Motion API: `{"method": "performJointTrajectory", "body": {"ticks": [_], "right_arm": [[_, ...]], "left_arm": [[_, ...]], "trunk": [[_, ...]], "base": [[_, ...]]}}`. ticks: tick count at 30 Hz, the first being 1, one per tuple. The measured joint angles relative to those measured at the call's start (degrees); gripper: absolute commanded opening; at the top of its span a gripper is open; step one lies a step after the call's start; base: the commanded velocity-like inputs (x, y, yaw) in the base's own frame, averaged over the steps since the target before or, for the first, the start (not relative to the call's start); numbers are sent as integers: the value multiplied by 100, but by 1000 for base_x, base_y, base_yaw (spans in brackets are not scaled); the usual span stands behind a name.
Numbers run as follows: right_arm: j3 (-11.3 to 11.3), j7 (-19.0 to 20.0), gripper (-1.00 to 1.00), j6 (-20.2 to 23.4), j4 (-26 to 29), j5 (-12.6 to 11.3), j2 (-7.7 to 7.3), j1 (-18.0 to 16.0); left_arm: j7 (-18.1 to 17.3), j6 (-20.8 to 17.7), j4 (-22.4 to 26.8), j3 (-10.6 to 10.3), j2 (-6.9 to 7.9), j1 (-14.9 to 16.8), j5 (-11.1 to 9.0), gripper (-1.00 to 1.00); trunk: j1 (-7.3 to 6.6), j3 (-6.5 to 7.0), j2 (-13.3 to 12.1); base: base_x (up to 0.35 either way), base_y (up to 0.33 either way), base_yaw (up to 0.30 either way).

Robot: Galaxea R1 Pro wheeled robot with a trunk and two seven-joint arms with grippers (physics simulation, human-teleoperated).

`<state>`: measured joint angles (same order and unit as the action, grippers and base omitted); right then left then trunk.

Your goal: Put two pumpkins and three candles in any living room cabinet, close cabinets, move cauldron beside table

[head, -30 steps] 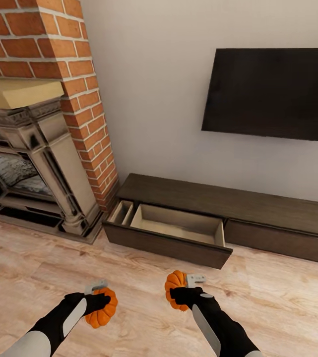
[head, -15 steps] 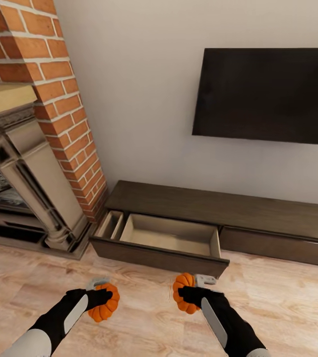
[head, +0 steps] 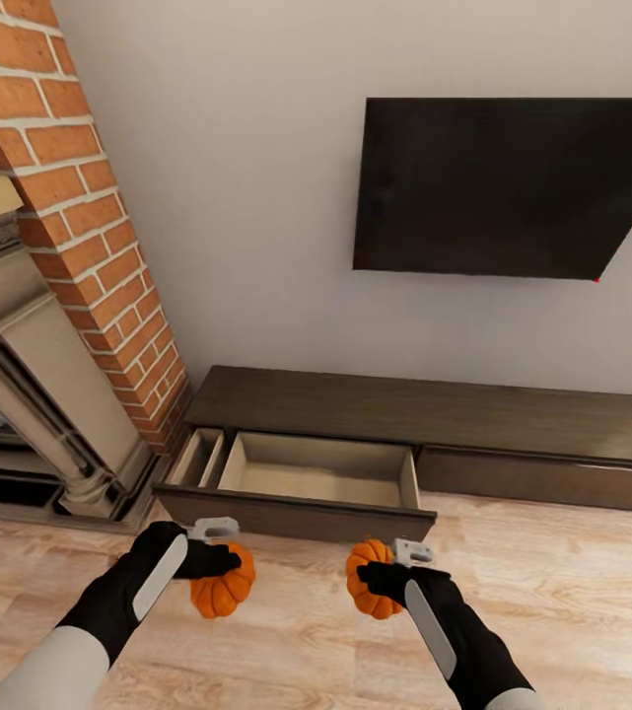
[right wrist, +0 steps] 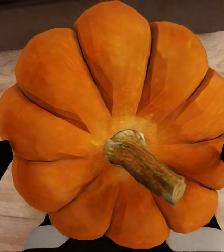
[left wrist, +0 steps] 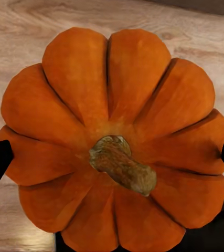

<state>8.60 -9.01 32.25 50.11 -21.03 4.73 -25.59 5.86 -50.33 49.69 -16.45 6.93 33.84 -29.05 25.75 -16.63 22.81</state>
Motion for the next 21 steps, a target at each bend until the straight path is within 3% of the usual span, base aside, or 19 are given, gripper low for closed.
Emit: {"method": "performJointTrajectory", "body": {"ticks": [2,5,6,8,9,10,12,16,21], "right_arm": [[2,-3,-100,343,329,-19,2,-4],[7,-92,-100,1483,1110,-8,10,-116],[1,-281,-100,1995,1267,44,16,-260],[-103,-890,-100,2523,1292,83,32,-576],[-143,-1036,-100,2623,1240,178,35,-629],[-196,-1246,-100,2700,1098,43,43,-704],[-270,-1491,-100,2762,742,29,45,-856],[-307,-1625,-100,2762,95,-10,56,-1178],[-301,-1656,-100,2761,-309,-16,92,-1355]], "left_arm": [[122,-167,51,0,-3,86,-11,-100],[318,-391,81,0,-5,264,19,-100],[359,-543,87,-3,-11,361,-8,-100],[437,-802,128,-13,-40,507,-18,-100],[462,-842,139,-16,-45,529,-26,-100],[514,-887,145,-25,-54,563,-22,-100],[602,-952,183,-29,-58,601,-4,-100],[676,-952,359,-31,-60,619,-13,-100],[826,-955,685,-37,-61,598,-8,-100]], "trunk": [[0,0,0],[-1,0,0],[1,1,-1],[0,1,0],[0,-1,-1],[0,-1,-1],[0,-1,-1],[-2,-1,0],[-3,-1,0]], "base": [[0,0,-10],[0,0,-4],[0,0,-2],[0,0,-1],[0,0,0],[0,0,0],[22,0,0],[159,0,0],[292,0,0]]}}
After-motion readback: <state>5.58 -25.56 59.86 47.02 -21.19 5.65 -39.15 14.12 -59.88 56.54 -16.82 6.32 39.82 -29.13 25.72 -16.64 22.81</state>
